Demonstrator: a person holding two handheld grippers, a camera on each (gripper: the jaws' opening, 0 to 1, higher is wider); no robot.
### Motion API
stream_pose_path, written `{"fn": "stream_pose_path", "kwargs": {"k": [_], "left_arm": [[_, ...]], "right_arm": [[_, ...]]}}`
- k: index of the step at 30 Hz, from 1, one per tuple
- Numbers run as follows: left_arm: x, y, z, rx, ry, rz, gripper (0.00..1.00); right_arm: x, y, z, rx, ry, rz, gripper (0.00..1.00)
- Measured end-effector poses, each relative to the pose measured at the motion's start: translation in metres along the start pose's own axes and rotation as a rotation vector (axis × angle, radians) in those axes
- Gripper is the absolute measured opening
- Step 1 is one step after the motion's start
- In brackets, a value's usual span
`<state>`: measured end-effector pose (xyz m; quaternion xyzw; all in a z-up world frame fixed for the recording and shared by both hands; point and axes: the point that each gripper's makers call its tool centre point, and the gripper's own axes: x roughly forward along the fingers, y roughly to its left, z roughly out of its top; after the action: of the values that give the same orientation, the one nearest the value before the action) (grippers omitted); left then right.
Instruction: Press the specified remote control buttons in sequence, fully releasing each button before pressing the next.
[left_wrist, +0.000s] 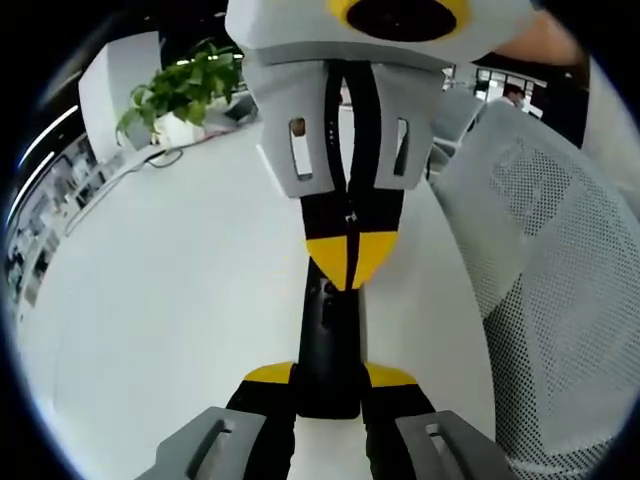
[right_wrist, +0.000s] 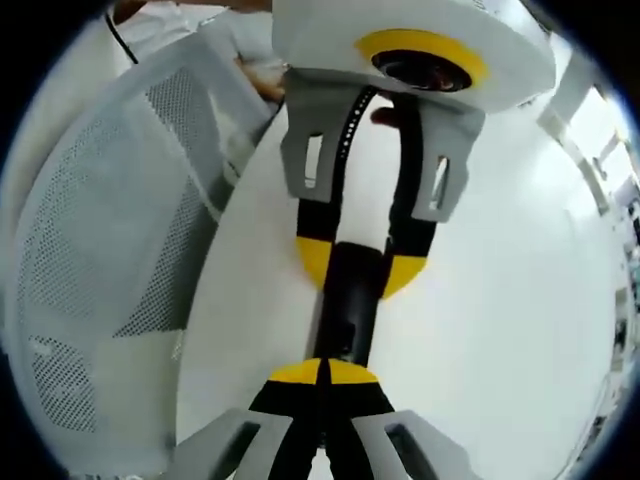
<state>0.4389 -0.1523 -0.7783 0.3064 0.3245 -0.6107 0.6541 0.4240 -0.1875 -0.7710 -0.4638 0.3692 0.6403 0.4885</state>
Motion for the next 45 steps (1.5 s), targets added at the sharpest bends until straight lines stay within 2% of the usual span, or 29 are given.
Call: {"fn": "stream_pose_path", "kwargs": {"k": [18, 32, 36, 40, 45], "left_arm": [[0.000, 0.000, 0.000, -0.001, -0.002, 0.001, 0.25], [0.000, 0.000, -0.001, -0.002, -0.002, 0.001, 0.25], [0.000, 0.000, -0.001, 0.001, 0.000, 0.001, 0.25], [0.000, 0.000, -0.001, 0.001, 0.000, 0.003, 0.25], [0.000, 0.000, -0.001, -0.002, -0.005, 0.002, 0.25]], "right_arm": [[0.001, 0.000, 0.000, -0.032, 0.025, -0.004, 0.00], [0.003, 0.002, -0.001, -0.109, 0.057, -0.062, 0.00], [0.002, 0.001, -0.001, -0.088, 0.045, -0.061, 0.00], [0.000, -0.001, -0.001, -0.011, -0.020, -0.058, 0.00], [-0.007, -0.003, -0.001, 0.026, -0.052, -0.071, 0.00]]}}
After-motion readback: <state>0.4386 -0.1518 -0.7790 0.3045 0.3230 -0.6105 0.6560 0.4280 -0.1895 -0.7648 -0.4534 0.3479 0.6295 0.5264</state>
